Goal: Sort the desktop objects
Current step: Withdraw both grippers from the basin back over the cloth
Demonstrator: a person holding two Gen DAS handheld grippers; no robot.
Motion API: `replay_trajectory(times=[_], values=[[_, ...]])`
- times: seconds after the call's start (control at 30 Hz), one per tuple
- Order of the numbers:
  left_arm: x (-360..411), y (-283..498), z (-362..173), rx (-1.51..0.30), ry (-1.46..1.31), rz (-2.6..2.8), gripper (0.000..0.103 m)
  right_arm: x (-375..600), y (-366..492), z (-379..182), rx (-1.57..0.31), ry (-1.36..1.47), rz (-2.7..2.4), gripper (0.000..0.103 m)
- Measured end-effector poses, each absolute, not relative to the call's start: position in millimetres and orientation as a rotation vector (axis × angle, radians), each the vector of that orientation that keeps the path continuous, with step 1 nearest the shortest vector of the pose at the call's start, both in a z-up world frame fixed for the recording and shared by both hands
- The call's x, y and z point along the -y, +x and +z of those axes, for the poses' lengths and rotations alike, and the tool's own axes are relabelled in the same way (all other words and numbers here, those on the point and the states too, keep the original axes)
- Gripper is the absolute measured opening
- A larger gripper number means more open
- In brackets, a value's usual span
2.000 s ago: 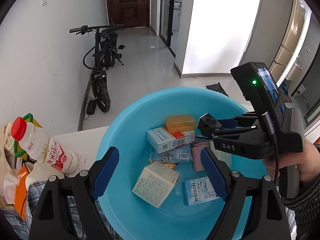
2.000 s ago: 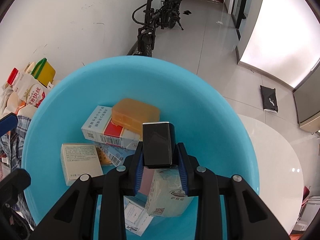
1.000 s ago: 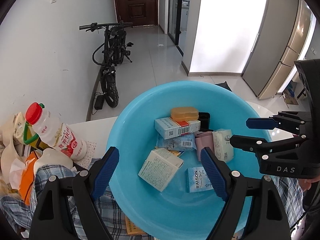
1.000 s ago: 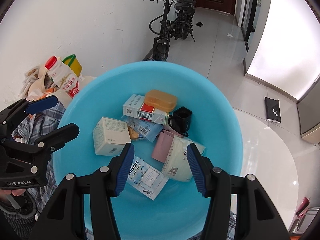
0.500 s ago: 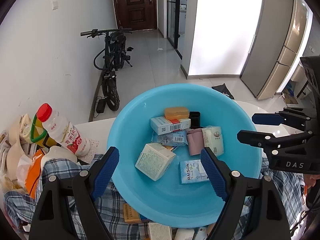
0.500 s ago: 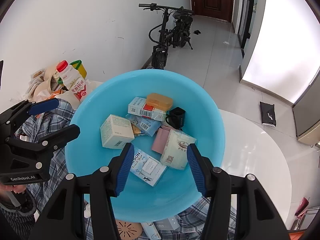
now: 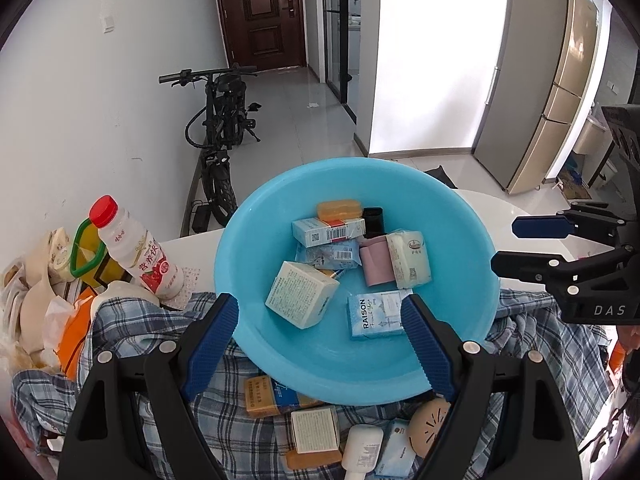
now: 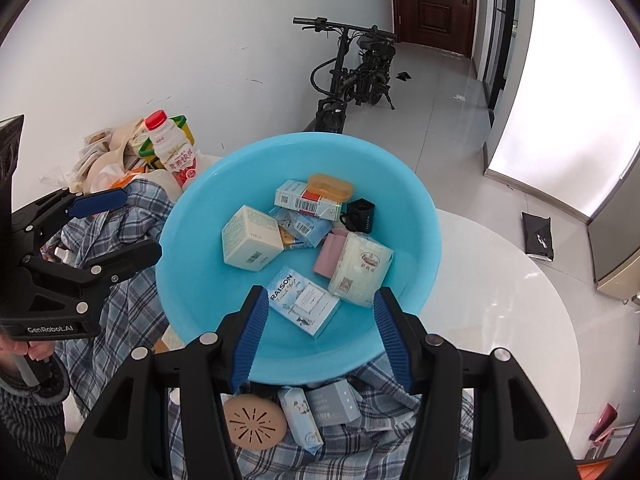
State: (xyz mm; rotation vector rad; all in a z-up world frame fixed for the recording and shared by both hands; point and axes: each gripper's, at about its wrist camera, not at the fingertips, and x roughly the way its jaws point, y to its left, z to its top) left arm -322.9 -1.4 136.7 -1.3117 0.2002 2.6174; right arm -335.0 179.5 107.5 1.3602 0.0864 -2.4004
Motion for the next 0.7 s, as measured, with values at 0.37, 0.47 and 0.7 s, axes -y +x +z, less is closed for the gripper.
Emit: replay_trajectory(times=[0.37,0.47,0.7], values=[[2,-277,130,-0.212,-1.257,2.633,0.086,-175,-292,96,-0.164,1.352,-2.345,0.054],[2,-263,125,-0.227,-1.259,2.62,0.086,-175,-280,90,-0.174,1.353,-2.33,0.054],[9,-235,115,-0.17,-1.283,2.567,0.086,-173,-255,82,-0.165,1.33,-2.295,0.054]])
